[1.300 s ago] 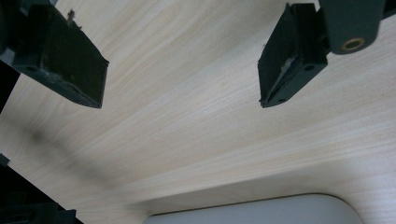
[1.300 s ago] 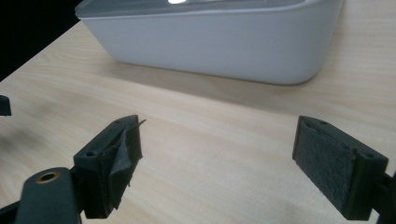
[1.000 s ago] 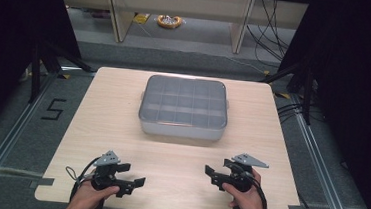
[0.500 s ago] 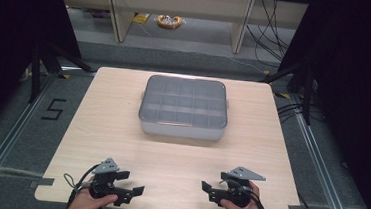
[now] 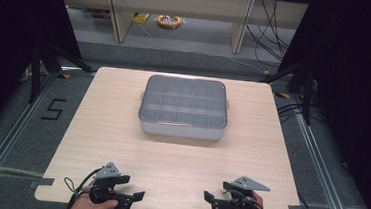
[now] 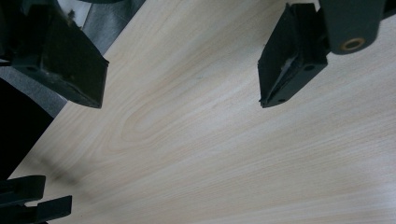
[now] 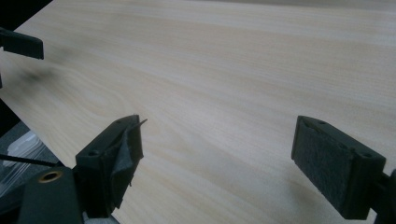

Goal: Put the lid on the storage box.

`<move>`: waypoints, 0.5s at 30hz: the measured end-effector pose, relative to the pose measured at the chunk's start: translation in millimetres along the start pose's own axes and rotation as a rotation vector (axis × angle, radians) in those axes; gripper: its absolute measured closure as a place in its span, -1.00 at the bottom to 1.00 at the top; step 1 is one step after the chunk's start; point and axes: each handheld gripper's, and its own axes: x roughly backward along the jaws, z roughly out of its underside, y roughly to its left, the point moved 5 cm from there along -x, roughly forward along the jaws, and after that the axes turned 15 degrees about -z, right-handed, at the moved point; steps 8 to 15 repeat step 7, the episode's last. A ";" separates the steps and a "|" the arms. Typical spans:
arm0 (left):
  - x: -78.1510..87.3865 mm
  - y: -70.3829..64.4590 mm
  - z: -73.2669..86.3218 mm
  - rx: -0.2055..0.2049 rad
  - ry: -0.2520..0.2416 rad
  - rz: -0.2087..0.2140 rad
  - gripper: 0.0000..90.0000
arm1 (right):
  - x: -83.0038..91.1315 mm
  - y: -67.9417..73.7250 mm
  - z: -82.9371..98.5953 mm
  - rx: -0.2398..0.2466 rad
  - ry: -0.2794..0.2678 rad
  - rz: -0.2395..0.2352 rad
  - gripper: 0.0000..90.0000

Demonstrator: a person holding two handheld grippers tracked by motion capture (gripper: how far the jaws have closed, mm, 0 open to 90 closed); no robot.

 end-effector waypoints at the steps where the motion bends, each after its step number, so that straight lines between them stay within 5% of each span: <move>1: 0.1 0.2 0.0 -0.003 0.004 0.003 -0.66 | 0.0 0.0 0.3 0.005 0.005 -0.014 -0.61; 15: -0.3 0.2 0.0 -0.008 0.007 0.005 -0.66 | 1.8 -1.8 0.5 0.001 0.002 -0.007 -0.61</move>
